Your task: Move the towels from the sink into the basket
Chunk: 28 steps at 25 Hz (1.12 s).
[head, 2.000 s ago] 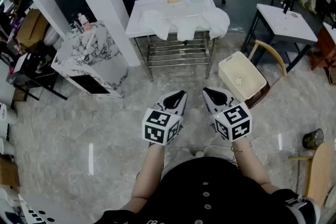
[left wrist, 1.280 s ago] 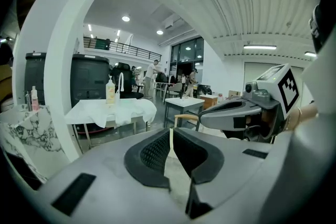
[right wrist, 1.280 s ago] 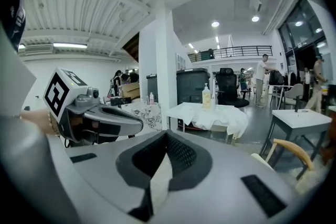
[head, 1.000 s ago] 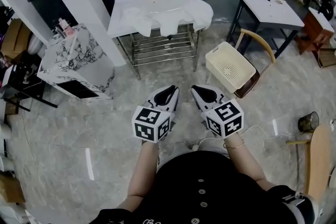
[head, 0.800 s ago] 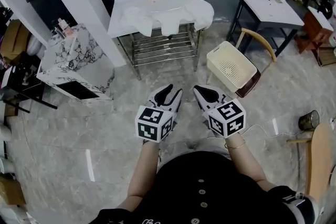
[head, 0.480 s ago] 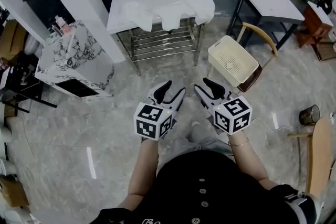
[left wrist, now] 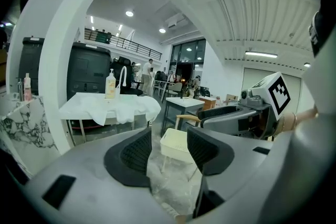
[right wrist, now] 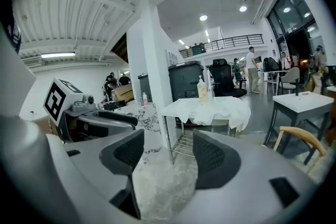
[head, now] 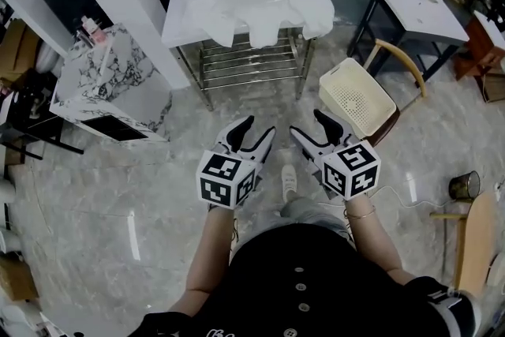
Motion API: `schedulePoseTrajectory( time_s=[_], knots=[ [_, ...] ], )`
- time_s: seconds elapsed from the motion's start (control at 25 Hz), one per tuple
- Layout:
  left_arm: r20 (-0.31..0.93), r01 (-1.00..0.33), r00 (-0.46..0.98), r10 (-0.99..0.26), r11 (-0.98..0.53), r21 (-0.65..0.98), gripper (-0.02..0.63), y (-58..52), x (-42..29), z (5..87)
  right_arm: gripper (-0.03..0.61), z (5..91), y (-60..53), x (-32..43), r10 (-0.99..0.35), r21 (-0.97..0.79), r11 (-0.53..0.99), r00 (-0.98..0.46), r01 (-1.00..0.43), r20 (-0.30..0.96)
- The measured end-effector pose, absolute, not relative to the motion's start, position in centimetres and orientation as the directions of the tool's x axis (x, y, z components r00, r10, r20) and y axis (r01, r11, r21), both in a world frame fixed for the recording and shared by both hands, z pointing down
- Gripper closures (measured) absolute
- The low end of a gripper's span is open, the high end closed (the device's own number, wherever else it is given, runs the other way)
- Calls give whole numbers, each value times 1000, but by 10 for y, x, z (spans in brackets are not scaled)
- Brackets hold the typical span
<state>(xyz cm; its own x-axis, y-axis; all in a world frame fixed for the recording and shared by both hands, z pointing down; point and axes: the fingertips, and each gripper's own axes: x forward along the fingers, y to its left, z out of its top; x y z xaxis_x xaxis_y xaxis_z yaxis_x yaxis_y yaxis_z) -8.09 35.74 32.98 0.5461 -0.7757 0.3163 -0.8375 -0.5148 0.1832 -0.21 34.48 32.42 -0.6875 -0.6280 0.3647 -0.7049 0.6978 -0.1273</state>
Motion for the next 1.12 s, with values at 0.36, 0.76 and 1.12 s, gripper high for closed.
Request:
schedulePoseTrajectory(
  time_s=[0.36,0.76,1.12],
  knots=[
    [334,-862,505,-796,-480,161,422,261,-89,322,305,318,246,-6,-610,-122,723,-710,-680,352],
    [306,-881,474,-826,-442,171,422,162,-67,314,318,307,143,16,-601,-124,739,-732,-662,323],
    [330,-885,466,-821,-427,187,422,127,-56,318,334,318,112,25,-561,-163,756,-755,-635,340]
  ],
)
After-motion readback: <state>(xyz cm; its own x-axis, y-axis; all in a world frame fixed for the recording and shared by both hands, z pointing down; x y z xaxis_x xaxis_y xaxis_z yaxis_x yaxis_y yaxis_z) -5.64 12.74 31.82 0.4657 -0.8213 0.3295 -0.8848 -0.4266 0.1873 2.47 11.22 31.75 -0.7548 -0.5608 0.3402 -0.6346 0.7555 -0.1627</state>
